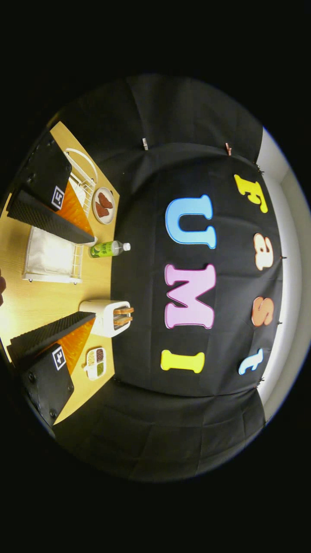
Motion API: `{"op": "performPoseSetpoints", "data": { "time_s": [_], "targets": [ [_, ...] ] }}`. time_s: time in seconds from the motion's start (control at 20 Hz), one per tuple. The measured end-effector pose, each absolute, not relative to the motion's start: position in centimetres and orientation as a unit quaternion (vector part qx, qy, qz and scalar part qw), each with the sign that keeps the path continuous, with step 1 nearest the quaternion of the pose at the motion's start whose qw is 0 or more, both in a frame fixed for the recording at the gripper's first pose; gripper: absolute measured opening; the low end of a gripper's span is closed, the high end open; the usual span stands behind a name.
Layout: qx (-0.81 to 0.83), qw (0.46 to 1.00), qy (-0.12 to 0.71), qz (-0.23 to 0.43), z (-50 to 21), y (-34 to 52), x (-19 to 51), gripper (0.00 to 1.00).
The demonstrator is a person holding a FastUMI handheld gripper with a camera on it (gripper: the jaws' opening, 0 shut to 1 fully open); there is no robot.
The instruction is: Take the plate from the dish rack, then take the spoon from the basket and place it into the plate.
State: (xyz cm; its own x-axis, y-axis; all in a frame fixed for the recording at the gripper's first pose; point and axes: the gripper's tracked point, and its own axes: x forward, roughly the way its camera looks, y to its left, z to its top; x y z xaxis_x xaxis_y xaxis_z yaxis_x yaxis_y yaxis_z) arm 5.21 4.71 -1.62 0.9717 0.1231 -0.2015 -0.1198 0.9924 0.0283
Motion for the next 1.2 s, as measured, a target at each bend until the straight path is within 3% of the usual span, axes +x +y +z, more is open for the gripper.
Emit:
{"op": "performPoseSetpoints", "data": {
  "time_s": [0.5, 1.0, 1.1, 1.2],
  "targets": [
    [0.020, 0.961, 0.245, 0.130, -6.4, 12.2, 9.6, 0.98],
    [0.025, 0.925, 0.368, 0.087, -14.2, 13.2, 12.8, 0.99],
    [0.033, 0.915, 0.393, 0.085, -15.6, 13.9, 13.1, 0.93],
    [0.036, 0.909, 0.406, 0.089, -16.4, 14.7, 13.0, 0.79]
  ]
}}
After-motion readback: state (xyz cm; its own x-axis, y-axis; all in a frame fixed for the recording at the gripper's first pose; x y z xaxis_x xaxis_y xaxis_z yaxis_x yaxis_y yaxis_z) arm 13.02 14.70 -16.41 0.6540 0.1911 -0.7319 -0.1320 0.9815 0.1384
